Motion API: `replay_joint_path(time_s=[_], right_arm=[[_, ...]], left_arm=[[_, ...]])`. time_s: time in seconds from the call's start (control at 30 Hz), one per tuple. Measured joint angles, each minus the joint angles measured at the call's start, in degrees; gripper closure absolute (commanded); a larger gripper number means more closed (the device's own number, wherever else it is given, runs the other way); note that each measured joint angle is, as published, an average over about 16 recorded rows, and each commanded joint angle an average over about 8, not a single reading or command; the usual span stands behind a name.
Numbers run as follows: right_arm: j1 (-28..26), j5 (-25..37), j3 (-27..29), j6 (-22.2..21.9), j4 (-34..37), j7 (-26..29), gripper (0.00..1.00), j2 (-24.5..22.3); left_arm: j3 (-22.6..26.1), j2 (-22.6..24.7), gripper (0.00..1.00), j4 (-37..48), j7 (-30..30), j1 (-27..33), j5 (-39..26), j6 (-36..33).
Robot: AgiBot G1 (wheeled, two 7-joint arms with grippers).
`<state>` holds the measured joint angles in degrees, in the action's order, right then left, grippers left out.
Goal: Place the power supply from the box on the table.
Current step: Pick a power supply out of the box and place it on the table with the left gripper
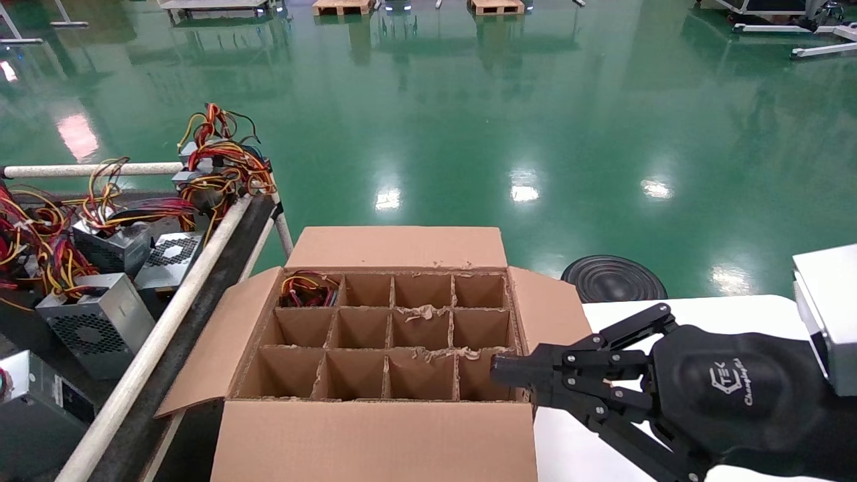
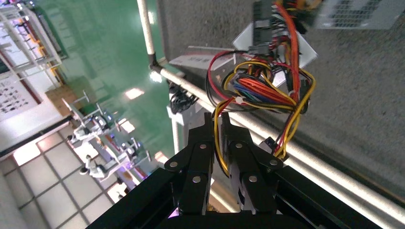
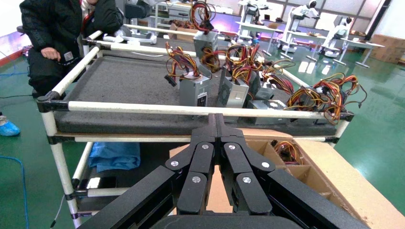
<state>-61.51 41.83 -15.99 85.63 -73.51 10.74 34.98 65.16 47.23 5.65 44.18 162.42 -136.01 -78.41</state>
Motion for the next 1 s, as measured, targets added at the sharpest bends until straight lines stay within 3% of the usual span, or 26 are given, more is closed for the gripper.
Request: replay_joint_path(time_s=[1.0], right_arm=[[0.0, 0.0, 0.0, 0.0, 0.0, 0.0, 1.0, 0.0]], left_arm=[[-4.9, -2.8, 1.0, 6.3, 2.0, -5.0, 2.2, -2.3]])
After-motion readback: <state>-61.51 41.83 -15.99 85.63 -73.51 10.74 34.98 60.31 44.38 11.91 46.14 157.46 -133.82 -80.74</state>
